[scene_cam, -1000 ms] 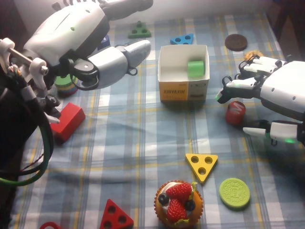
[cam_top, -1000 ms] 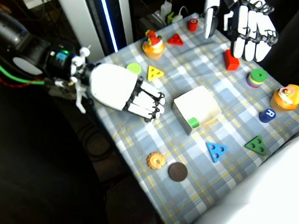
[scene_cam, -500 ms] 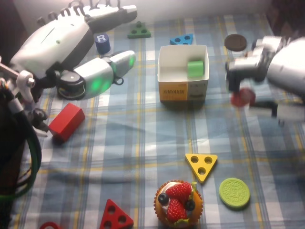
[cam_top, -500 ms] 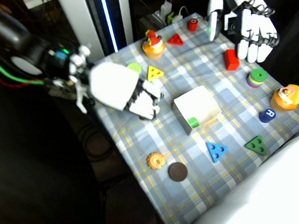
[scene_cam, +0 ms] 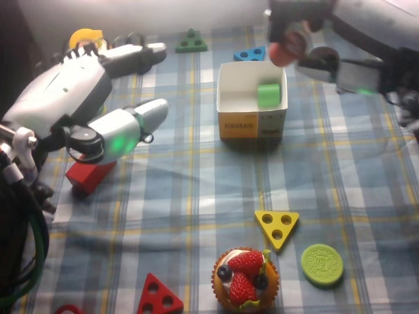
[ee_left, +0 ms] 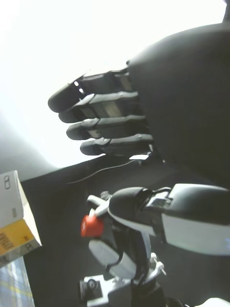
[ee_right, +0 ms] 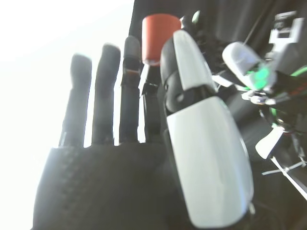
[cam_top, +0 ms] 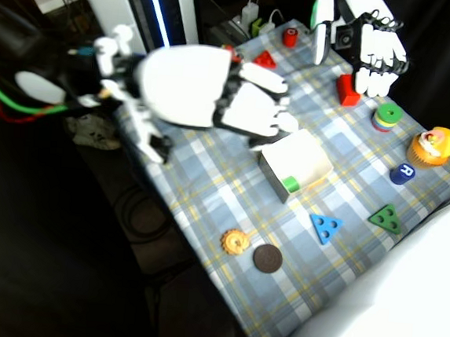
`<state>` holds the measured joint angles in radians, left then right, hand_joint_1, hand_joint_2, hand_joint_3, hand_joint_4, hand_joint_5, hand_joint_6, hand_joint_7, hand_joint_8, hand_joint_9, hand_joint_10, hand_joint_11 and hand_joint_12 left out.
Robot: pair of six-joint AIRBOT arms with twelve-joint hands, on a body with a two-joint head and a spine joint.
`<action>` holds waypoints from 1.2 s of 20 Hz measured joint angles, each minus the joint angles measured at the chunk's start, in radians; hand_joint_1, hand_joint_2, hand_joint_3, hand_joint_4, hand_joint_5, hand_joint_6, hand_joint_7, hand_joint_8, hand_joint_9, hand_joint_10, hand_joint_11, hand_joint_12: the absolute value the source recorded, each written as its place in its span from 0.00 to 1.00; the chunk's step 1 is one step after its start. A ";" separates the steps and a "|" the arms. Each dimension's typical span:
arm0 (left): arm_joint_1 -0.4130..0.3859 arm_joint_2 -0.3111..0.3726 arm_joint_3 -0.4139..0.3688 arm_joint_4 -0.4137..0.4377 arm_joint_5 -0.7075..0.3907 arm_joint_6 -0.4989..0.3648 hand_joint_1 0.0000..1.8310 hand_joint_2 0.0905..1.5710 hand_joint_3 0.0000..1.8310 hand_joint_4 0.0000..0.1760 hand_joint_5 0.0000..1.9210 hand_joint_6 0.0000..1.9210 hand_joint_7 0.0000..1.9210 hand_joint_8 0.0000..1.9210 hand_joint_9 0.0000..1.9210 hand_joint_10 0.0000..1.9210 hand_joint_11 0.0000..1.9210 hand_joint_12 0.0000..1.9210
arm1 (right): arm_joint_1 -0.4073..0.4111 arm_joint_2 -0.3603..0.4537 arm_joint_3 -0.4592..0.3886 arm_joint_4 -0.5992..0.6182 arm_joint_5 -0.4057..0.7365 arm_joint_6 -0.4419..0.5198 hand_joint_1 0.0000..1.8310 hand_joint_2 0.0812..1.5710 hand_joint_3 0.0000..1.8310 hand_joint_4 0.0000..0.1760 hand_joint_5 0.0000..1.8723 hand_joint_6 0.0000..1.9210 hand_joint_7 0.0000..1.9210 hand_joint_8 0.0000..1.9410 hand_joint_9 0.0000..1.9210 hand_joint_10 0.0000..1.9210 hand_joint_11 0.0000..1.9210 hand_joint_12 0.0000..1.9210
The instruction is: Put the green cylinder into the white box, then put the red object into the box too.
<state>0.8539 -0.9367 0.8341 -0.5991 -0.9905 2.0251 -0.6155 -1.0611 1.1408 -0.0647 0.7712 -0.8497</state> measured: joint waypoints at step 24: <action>0.092 0.067 -0.006 0.144 -0.150 -0.488 0.23 0.83 0.00 0.42 0.08 0.00 0.09 0.00 0.11 0.01 0.00 0.43 | -0.216 0.233 -0.224 0.191 0.365 -0.064 0.36 0.75 0.01 0.18 0.00 0.00 0.00 0.00 0.00 0.00 0.00 0.00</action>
<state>0.9463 -0.8696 0.8284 -0.4549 -1.1408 1.5375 -0.8310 -0.8284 0.9173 0.1261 1.1366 -0.9142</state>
